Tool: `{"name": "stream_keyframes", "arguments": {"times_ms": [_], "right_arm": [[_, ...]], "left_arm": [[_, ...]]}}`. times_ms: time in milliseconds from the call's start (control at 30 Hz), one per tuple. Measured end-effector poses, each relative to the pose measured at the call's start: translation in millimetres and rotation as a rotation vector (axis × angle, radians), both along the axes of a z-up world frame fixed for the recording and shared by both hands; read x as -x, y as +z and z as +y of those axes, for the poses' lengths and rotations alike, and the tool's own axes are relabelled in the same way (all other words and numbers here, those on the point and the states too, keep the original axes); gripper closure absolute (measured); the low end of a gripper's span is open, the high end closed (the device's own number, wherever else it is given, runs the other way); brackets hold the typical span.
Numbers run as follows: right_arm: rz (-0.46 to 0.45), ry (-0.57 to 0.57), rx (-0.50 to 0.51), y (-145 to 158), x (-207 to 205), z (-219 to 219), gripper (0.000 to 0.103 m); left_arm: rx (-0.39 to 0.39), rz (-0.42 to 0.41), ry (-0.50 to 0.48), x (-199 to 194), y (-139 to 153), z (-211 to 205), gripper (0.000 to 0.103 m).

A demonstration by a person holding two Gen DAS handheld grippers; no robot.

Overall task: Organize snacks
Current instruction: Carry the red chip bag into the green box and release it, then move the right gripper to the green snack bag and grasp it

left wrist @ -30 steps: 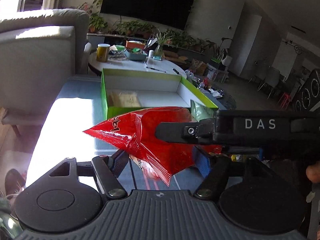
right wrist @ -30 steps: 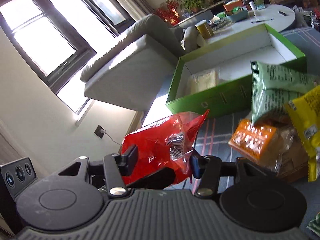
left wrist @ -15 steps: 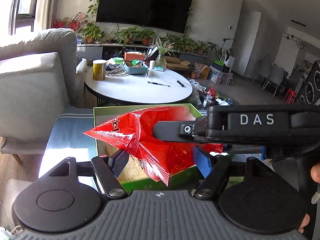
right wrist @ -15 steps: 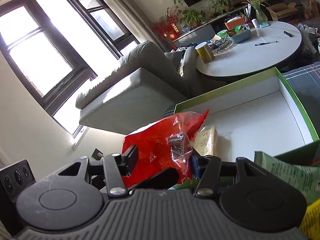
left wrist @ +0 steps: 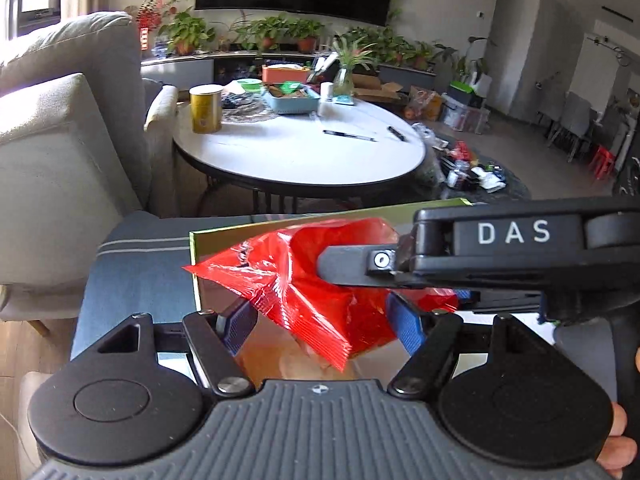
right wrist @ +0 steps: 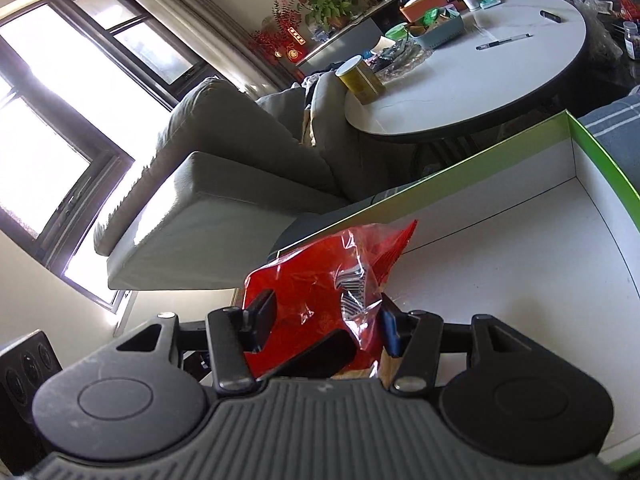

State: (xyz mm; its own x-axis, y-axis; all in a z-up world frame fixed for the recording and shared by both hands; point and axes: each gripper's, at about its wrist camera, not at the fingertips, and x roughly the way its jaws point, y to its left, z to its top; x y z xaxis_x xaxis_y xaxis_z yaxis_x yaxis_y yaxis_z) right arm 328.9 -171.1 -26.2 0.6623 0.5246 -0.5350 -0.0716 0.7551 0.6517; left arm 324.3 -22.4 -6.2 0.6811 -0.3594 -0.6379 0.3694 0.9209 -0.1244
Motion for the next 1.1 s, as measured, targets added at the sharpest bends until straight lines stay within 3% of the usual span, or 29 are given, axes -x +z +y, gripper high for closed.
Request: {"name": "stream_keyframes", "arguments": {"times_ms": [133, 200, 333, 400, 567, 733, 833, 1100], "right_arm": [[0.036, -0.023, 0.005, -9, -14, -1, 0.033], [0.019, -0.051, 0.029, -6, -11, -4, 0.033], [-0.031, -0.065, 0.082, 10, 6, -9, 0.033], [-0.060, -0.045, 0.113, 22, 18, -10, 0.033], [-0.139, 0.003, 0.217, 47, 60, -13, 0.028], [-0.162, 0.002, 0.284, 53, 94, -29, 0.026], [-0.175, -0.043, 0.336, 49, 118, -46, 0.026], [-0.098, -0.218, 0.295, 16, 159, -106, 0.026]], "left_arm": [[-0.040, -0.001, 0.028, -11, -9, 6, 0.035], [-0.037, -0.022, 0.039, -8, -10, 11, 0.040], [-0.120, -0.119, 0.059, 10, 0, 6, 0.040], [-0.126, -0.149, 0.056, 22, 7, 7, 0.040], [-0.063, -0.164, 0.038, 57, 25, 12, 0.039], [0.004, -0.139, 0.046, 100, 29, 16, 0.033], [0.029, -0.117, 0.049, 125, 23, 20, 0.033], [0.122, -0.036, 0.057, 175, 5, 31, 0.032]]}}
